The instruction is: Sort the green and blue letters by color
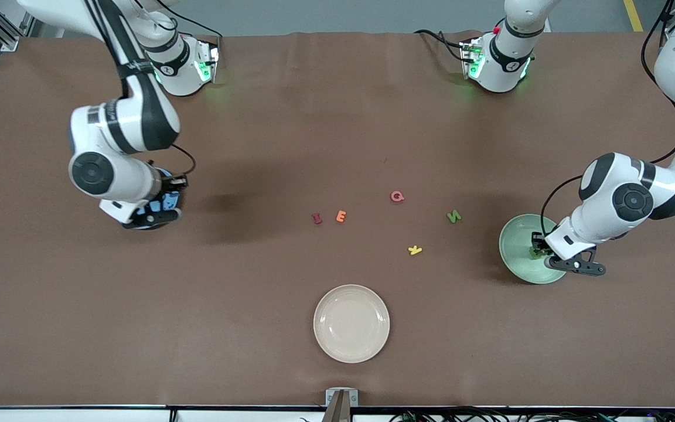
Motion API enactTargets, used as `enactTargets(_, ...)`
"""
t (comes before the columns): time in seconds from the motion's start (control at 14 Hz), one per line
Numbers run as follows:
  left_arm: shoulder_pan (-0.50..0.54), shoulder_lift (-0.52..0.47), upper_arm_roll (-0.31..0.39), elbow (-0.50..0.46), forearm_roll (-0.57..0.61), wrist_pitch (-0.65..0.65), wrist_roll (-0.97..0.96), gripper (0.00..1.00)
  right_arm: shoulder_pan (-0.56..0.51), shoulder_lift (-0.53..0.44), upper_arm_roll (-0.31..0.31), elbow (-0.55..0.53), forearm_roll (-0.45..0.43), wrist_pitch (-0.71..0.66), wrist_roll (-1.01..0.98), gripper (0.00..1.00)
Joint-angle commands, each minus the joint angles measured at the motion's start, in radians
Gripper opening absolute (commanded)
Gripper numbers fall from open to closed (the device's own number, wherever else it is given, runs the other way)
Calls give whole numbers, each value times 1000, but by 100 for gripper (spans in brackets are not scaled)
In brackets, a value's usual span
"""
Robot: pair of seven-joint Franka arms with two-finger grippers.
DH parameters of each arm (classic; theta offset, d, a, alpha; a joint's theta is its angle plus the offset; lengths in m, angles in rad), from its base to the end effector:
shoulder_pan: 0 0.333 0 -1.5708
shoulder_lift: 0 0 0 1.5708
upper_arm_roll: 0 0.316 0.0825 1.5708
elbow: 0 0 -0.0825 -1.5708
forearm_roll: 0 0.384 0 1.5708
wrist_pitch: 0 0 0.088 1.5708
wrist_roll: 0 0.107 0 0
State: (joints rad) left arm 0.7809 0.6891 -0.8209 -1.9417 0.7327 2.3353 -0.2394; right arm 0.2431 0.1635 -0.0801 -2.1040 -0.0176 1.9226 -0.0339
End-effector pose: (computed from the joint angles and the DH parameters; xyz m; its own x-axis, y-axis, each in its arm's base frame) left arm 0.6141 0.0070 0.2191 0.9768 -0.2136 0.0182 -0.2130 -0.9767 -0.0267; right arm 0.5201 0.0847 0.3181 0.9219 0.1886 -0.3384 0.2058 -0.9785 0.0151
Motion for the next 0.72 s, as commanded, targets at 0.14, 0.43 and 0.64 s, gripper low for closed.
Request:
enactTargets(0.14, -2, 21, -4, 1, 17, 21, -9, 1, -105, -105, 22, -171, -53, 94, -90, 1)
enactTargets(0.43, 3, 24, -1, 3, 19, 22, -6, 9, -220, -99, 23, -246, -56, 212, -213, 7)
enactTargets(0.64, -3, 26, 14, 13, 19, 22, 2, 9, -255, -96, 23, -266, -56, 234, -230, 51)
